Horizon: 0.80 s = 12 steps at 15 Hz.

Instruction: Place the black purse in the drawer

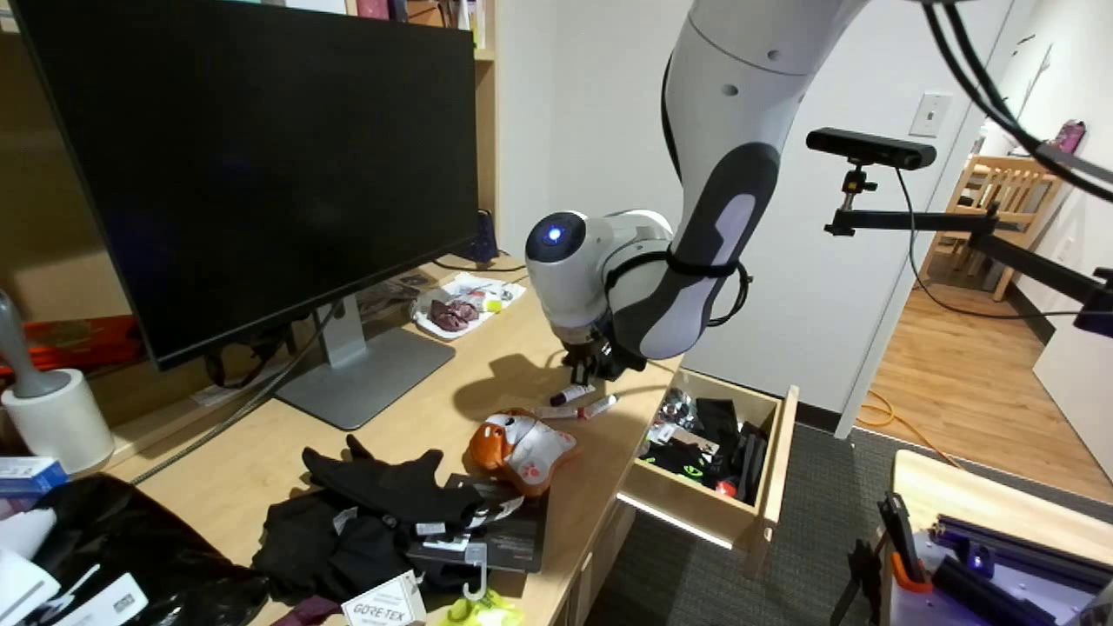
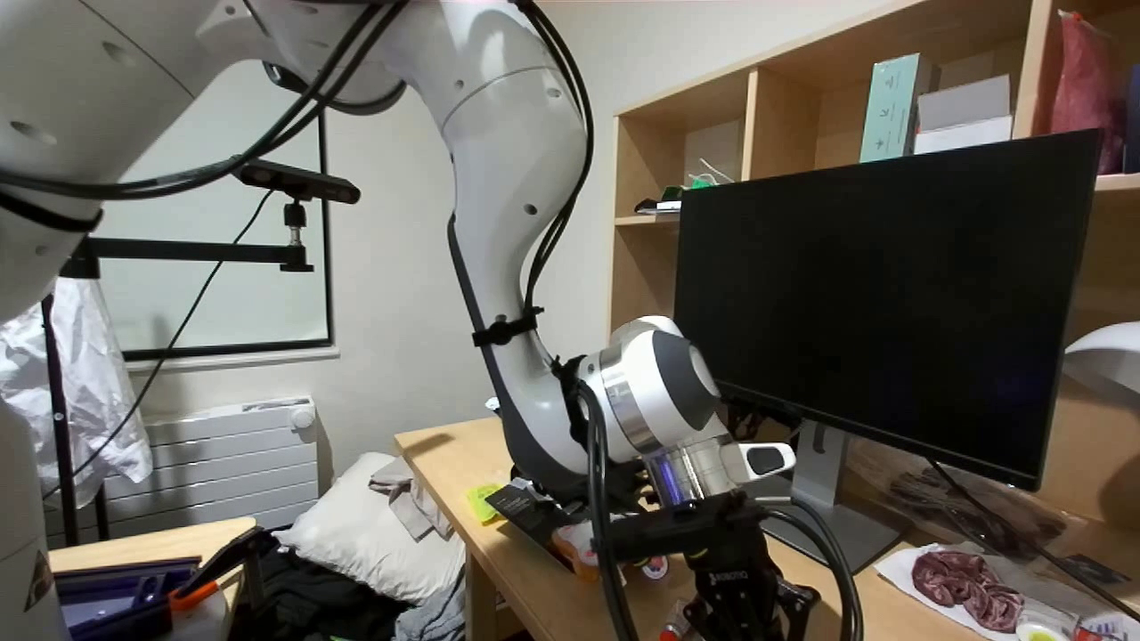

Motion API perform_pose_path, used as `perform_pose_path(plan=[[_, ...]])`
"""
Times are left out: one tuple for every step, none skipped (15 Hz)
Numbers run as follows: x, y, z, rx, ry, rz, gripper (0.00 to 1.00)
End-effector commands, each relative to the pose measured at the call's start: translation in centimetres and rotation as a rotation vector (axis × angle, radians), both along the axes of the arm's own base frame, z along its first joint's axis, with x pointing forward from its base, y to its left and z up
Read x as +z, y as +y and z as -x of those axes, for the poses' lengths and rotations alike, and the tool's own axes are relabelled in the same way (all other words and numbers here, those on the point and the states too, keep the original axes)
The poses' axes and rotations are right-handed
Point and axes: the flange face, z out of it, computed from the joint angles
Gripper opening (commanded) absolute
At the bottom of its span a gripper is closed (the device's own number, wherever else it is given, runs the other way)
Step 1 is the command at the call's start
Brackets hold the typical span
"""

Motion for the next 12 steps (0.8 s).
perform_pose_path(plan=[[1.1,0.8,1.2,0.007,-0.002,-0.053,0.1],[1.9,1.3,1.4,0.015,-0.009,-0.067,0.11],[2.5,1.8,1.7,0.017,-0.012,-0.077,0.09],[4.1,2.6,2.2,0.026,-0.027,-0.102,0.11],[5.3,3.1,2.5,0.033,-0.044,-0.122,0.09],[6.7,3.7,2.8,0.034,-0.061,-0.143,0.09],[7.8,4.2,3.0,0.036,-0.073,-0.164,0.09],[9.2,4.5,3.2,0.034,-0.092,-0.185,0.1],[10.3,4.6,3.3,0.031,-0.105,-0.196,0.09],[11.3,4.7,3.4,0.028,-0.114,-0.2,0.09],[12.3,4.6,3.5,0.01,-0.131,-0.202,0.29],[12.9,4.3,3.6,0.005,-0.128,-0.186,0.34]])
